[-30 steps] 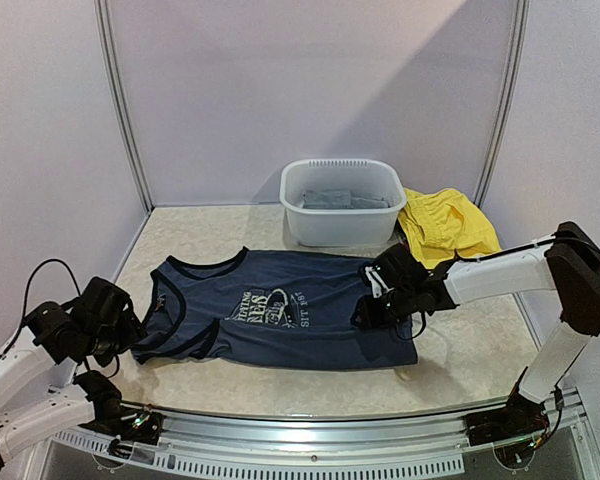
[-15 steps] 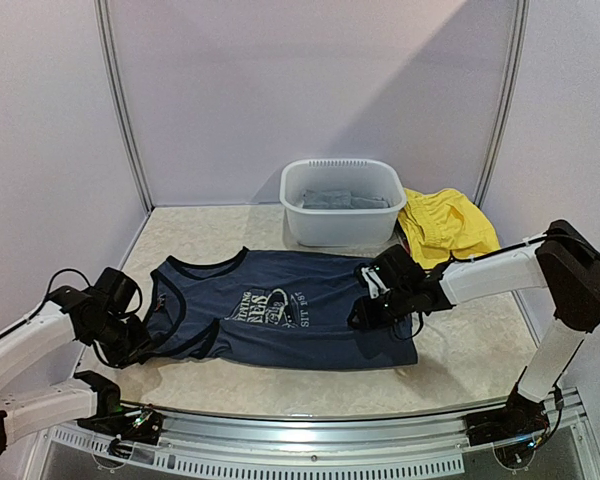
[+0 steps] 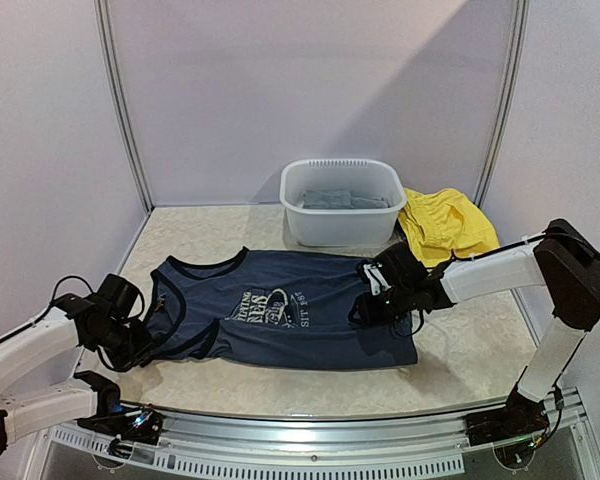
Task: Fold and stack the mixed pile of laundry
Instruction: Fold the flattened tank top at the center of the board.
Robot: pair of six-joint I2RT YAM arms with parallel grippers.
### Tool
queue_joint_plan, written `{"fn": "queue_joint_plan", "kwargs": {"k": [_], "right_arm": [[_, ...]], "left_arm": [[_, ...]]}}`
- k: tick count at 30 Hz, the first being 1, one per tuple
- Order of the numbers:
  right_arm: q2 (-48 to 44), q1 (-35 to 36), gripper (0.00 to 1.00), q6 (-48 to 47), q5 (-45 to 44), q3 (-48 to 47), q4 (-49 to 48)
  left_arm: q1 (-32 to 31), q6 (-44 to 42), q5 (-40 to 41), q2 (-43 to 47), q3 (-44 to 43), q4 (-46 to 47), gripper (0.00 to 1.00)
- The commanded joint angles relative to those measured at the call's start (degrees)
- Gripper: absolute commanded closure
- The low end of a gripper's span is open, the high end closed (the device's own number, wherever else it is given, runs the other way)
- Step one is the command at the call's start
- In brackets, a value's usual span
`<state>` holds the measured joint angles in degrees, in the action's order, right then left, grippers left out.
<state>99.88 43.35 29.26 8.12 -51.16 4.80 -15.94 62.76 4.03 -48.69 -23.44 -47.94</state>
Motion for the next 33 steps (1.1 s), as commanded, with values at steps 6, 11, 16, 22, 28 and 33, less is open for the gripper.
{"fn": "queue_joint_plan", "kwargs": {"k": [6, 11, 16, 22, 28, 33], "right_arm": [[1.6, -0.8, 0.61, -0.5, 0.7, 0.9, -0.7], [1.3, -0.8, 0.61, -0.5, 0.6, 0.8, -0.4], [1.4, -0.8, 0.61, -0.6, 0.5, 0.8, -0.4], [1.9, -0.9, 0.61, -0.8, 0.5, 0.9, -1.9], [3.7, -0.9, 0.61, -0.9, 2.4, 0.6, -3.2], [4.4, -0.9, 0.61, -1.2, 2.9, 0.3, -3.6]], "left_arm": [[1.5, -3.6, 2.9, -0.7, -4.6, 2.4, 1.00], [3.3, -5.7, 3.1, -1.7, -6.2, 2.3, 1.00], [3.0, -5.0, 4.0, -0.4, -6.8, -4.9, 0.62], [2.5, -1.4, 1.0, 1.4, -1.0, -5.7, 0.49], [1.4, 3.0, 2.1, 6.3, 0.9, -8.6, 0.60], [1.2, 4.6, 3.1, 7.7, 2.4, -6.6, 0.55]]}}
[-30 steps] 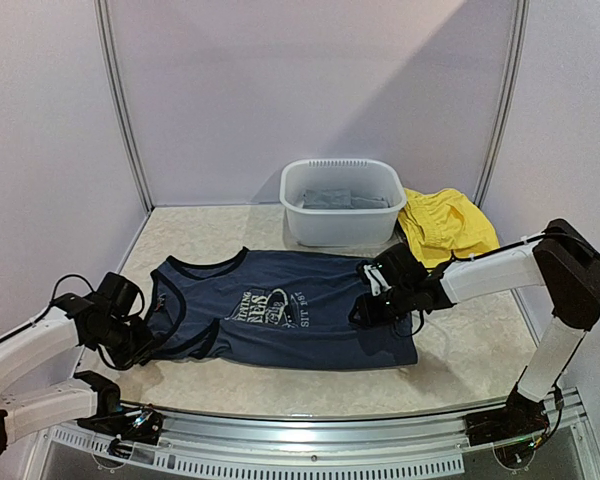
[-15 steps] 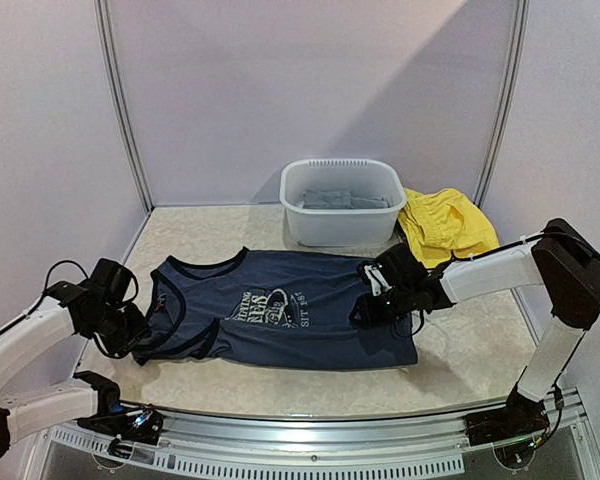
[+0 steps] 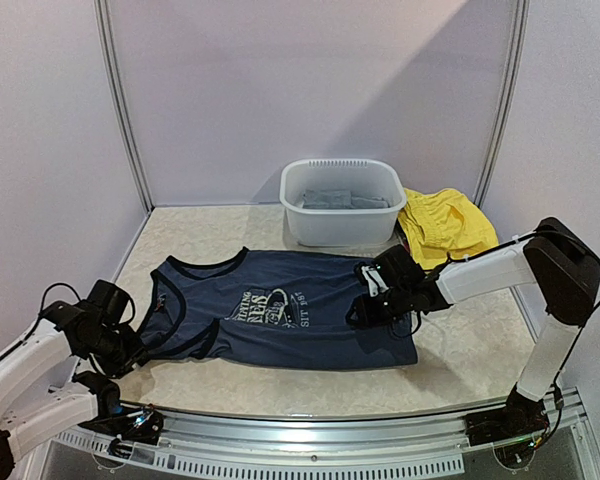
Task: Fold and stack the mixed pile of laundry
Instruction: Fold the flattened tank top at the center of the board, then pick up the 1/3-folded tank top from the center of the board.
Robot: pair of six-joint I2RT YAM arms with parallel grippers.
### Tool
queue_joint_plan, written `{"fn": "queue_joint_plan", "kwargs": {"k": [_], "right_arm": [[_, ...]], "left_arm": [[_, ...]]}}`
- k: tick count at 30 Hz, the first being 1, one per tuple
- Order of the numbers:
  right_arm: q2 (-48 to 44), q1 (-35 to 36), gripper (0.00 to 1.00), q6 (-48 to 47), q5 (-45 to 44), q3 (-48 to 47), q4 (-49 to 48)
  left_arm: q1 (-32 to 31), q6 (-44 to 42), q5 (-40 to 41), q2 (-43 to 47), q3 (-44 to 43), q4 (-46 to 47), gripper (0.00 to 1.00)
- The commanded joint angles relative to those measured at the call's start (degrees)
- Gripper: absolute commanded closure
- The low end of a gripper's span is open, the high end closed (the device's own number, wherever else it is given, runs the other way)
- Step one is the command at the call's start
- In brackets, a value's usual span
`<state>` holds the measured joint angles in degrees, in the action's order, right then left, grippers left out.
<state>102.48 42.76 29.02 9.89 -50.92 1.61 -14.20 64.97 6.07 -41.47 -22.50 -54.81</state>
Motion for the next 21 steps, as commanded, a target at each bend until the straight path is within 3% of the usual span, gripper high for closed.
{"fn": "queue_joint_plan", "kwargs": {"k": [1, 7, 10, 13, 15, 21], "right_arm": [[1.9, -0.4, 0.61, -1.0, 1.2, 0.0, -0.3], [1.6, -0.4, 0.61, -1.2, 0.9, 0.2, 0.0], [1.6, -0.6, 0.61, -1.2, 0.8, 0.3, 0.1], [1.6, -0.6, 0.61, -1.3, 0.8, 0.3, 0.2], [1.6, -0.7, 0.61, -1.4, 0.8, 0.3, 0.2], [1.6, -0.8, 0.61, -1.3, 0.7, 0.4, 0.4]], "left_arm": [[-0.5, 2.8, 0.6, 0.1, 2.1, 1.5, 0.55], [-0.5, 4.4, -0.3, -3.5, 4.3, 7.5, 0.59], [-0.5, 5.0, -0.2, -3.8, 5.2, 10.0, 0.67], [-0.5, 4.9, 0.9, -3.8, 5.0, 10.9, 0.79], [-0.4, 3.3, 2.0, -3.7, 4.5, 12.2, 0.98], [0.5, -0.6, 3.8, -5.9, -0.1, 13.0, 1.00]]}}
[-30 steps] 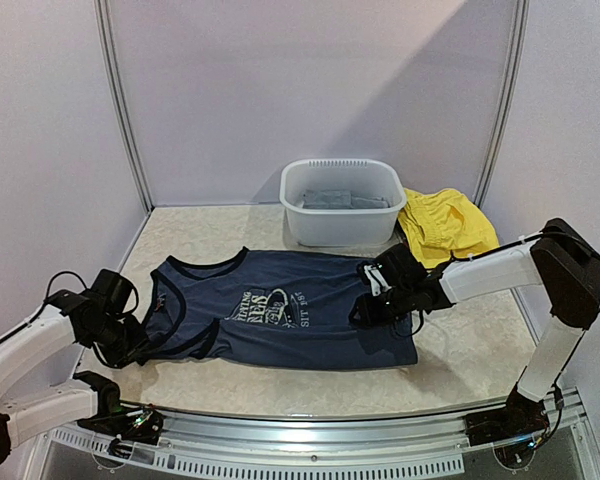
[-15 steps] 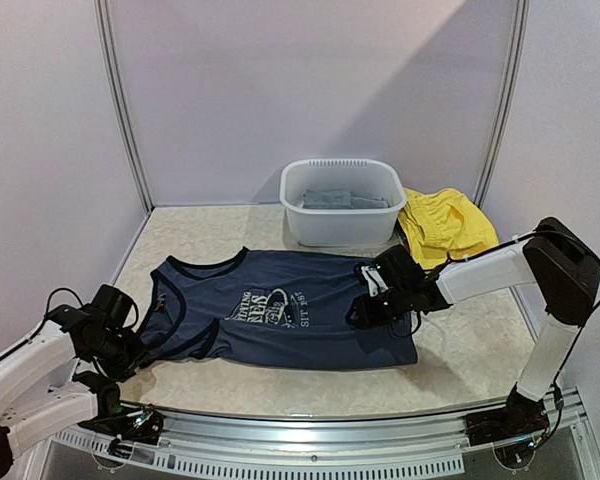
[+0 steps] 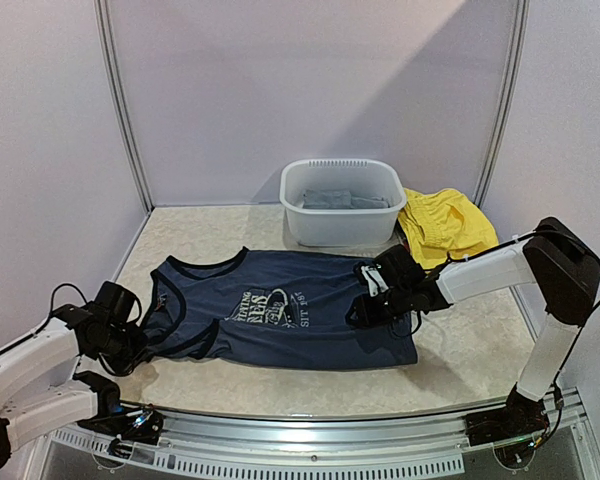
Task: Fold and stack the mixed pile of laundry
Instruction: Pick up the 1/3-folded tank top from the center of the board.
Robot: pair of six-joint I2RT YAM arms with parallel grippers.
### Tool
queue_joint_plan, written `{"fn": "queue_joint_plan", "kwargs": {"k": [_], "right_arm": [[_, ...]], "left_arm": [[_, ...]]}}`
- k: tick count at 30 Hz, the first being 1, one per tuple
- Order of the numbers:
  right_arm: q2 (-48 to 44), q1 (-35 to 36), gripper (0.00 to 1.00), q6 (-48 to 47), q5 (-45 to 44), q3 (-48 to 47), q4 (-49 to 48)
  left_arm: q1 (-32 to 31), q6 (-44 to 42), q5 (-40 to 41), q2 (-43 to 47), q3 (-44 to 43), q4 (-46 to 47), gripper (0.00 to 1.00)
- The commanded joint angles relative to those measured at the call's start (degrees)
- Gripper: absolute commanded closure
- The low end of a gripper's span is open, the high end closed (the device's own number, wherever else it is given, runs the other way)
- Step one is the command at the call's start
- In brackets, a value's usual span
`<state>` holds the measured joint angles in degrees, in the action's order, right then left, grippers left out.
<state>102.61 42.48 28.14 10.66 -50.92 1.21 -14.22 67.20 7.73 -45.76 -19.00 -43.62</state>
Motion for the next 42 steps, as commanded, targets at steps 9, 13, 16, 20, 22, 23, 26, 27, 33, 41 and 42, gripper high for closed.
{"fn": "queue_joint_plan", "kwargs": {"k": [9, 13, 16, 20, 22, 23, 26, 27, 33, 41, 42], "right_arm": [[1.4, -0.5, 0.61, -0.5, -0.7, 0.5, 1.2], [1.5, -0.5, 0.61, -0.6, -0.7, 0.3, 1.4], [1.5, -0.5, 0.61, -0.5, -0.8, 0.2, 1.4], [1.7, -0.5, 0.61, -0.7, -1.0, 0.0, 1.7], [1.9, -0.6, 0.61, -0.7, -1.1, -0.2, 1.9], [1.9, -0.6, 0.61, -0.7, -1.1, -0.3, 2.0], [2.1, -0.5, 0.61, -0.7, -1.2, -0.6, 2.3], [2.2, -0.5, 0.61, -0.8, -1.2, -0.7, 2.5], [2.7, -0.5, 0.61, -0.8, -1.2, -1.3, 2.9], [2.6, -0.6, 0.61, -0.8, -1.1, -1.6, 3.7], [2.5, -0.6, 0.61, -0.8, -1.0, -1.7, 3.7]], "left_arm": [[1.1, -1.9, 3.7, -3.0, -10.6, -2.7, 1.00], [1.9, -2.7, 5.1, -4.0, -12.5, -2.5, 1.00], [2.9, -3.7, 5.4, -6.2, -13.8, -1.1, 1.00], [4.2, -4.8, 5.9, -10.3, -15.7, 1.5, 1.00], [5.4, -5.7, 6.2, -13.2, -16.9, 2.5, 1.00], [6.0, -6.2, 6.1, -14.6, -17.4, 3.0, 1.00], [7.2, -7.4, 5.9, -18.5, -19.0, 5.3, 1.00], [7.4, -7.8, 5.9, -19.7, -19.4, 6.1, 0.98], [8.3, -11.3, 4.8, -28.8, -21.5, 12.9, 0.62], [8.1, -18.5, 11.1, -26.2, -22.1, 8.2, 0.31], [8.2, -18.1, 12.7, -23.4, -20.9, 6.8, 0.31]]}}
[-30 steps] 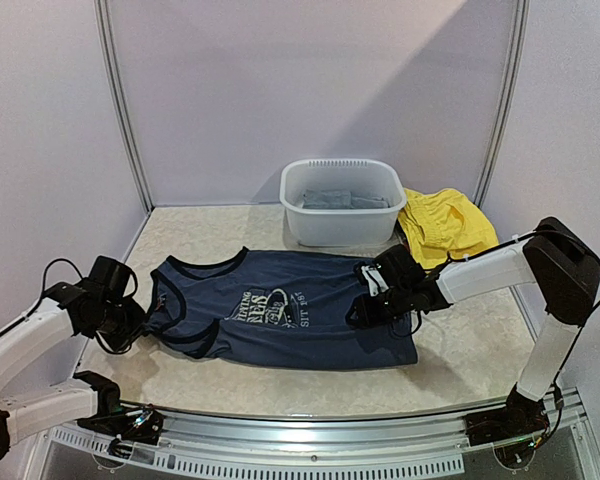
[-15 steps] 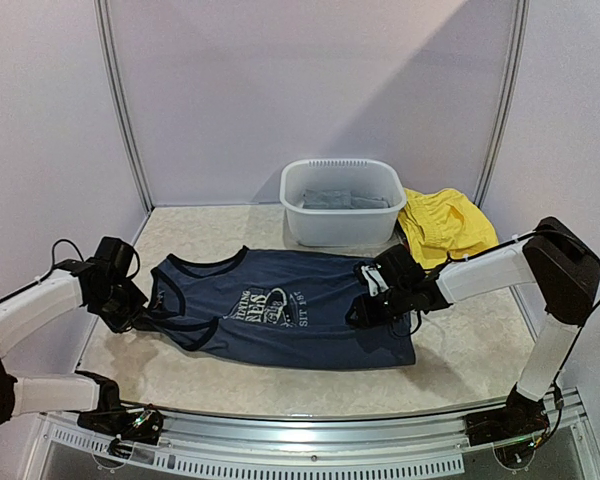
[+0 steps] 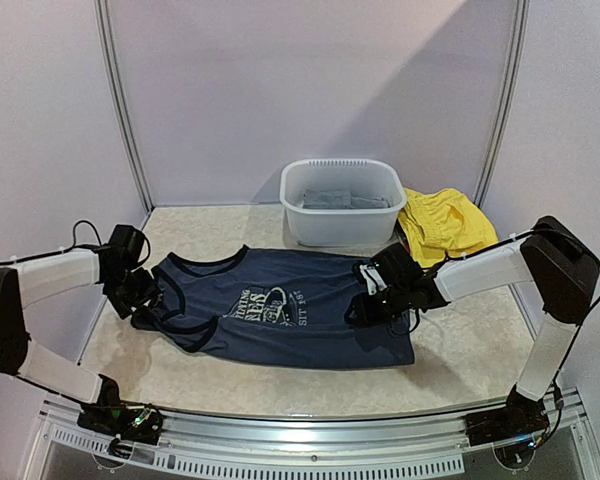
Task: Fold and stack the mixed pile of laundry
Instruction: Pick up the 1/3-folded tank top from the center of the board.
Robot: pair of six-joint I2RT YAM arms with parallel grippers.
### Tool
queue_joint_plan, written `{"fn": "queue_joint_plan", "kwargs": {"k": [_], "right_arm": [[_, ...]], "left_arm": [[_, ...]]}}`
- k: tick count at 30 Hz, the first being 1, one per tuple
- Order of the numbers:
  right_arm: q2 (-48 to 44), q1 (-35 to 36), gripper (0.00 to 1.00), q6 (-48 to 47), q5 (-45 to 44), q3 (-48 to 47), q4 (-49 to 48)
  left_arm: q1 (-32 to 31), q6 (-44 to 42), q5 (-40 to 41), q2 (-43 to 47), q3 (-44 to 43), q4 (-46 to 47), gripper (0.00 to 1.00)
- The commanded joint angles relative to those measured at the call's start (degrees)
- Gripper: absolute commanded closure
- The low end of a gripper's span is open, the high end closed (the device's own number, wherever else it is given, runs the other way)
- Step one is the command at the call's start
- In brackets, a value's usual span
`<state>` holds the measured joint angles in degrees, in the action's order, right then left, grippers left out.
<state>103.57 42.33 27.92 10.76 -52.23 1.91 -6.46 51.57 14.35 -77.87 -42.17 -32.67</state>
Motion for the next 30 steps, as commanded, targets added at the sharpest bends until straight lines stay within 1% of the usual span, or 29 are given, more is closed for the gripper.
{"fn": "queue_joint_plan", "kwargs": {"k": [1, 5, 6, 8, 9, 12, 14, 17, 18, 22, 23, 26, 28, 30], "right_arm": [[1.7, -0.4, 0.61, -0.4, -0.9, -0.5, 2.9], [2.3, -0.4, 0.61, -0.5, -0.3, -1.0, 2.7], [2.4, -0.4, 0.61, -0.6, -0.2, -1.0, 2.6], [2.4, -0.4, 0.61, -0.5, -0.3, -1.0, 2.6], [2.3, -0.4, 0.61, -0.5, -0.3, -0.9, 2.7], [1.2, -0.4, 0.61, -0.3, -0.4, -0.7, 2.9], [0.2, -0.4, 0.61, -0.1, -0.5, -0.6, 2.9], [-1.2, -0.4, 0.61, 0.4, -0.5, -0.5, 3.1], [-1.5, -0.4, 0.61, 0.6, -0.5, -0.6, 3.3], [-3.5, -0.4, 0.60, 1.4, -3.0, -1.5, 4.9], [-3.9, -0.6, 0.59, 1.6, -4.0, -1.9, 5.6], [-5.4, -1.0, 0.57, 2.1, -5.8, -2.6, 6.9], [-6.8, -1.0, 0.55, 2.5, -7.0, -2.6, 7.6], [-7.8, -1.0, 0.53, 2.7, -8.5, -2.8, 8.7]], "left_arm": [[0.8, -2.2, 7.0, 11.1, 3.3, -5.3, 0.31], [2.1, -2.5, 8.5, 16.9, 5.5, -8.2, 0.35], [2.2, -2.9, 8.8, 17.4, 5.8, -8.5, 0.37], [2.2, -4.2, 7.9, 17.7, 5.9, -8.6, 0.46], [1.9, -5.5, 6.3, 17.9, 6.1, -7.5, 0.49], [-0.3, -9.2, 1.4, 18.5, 7.1, -1.4, 0.51], [-3.1, -11.2, 0.6, 17.5, 6.4, 1.7, 0.50], [-7.5, -13.4, 1.4, 13.3, 3.7, 4.4, 0.49], [-8.1, -14.4, 1.4, 11.5, 2.6, 5.6, 0.47], [-8.3, -18.6, 3.6, 3.2, -1.7, 9.5, 0.31], [-8.2, -19.7, 4.2, 1.3, -3.0, 10.9, 0.29], [-7.9, -21.8, 4.3, -4.3, -6.6, 15.4, 0.29], [-7.8, -23.0, 1.8, -7.9, -8.7, 19.2, 0.29], [-7.8, -24.1, -2.9, -12.5, -12.7, 21.7, 0.30]]}}
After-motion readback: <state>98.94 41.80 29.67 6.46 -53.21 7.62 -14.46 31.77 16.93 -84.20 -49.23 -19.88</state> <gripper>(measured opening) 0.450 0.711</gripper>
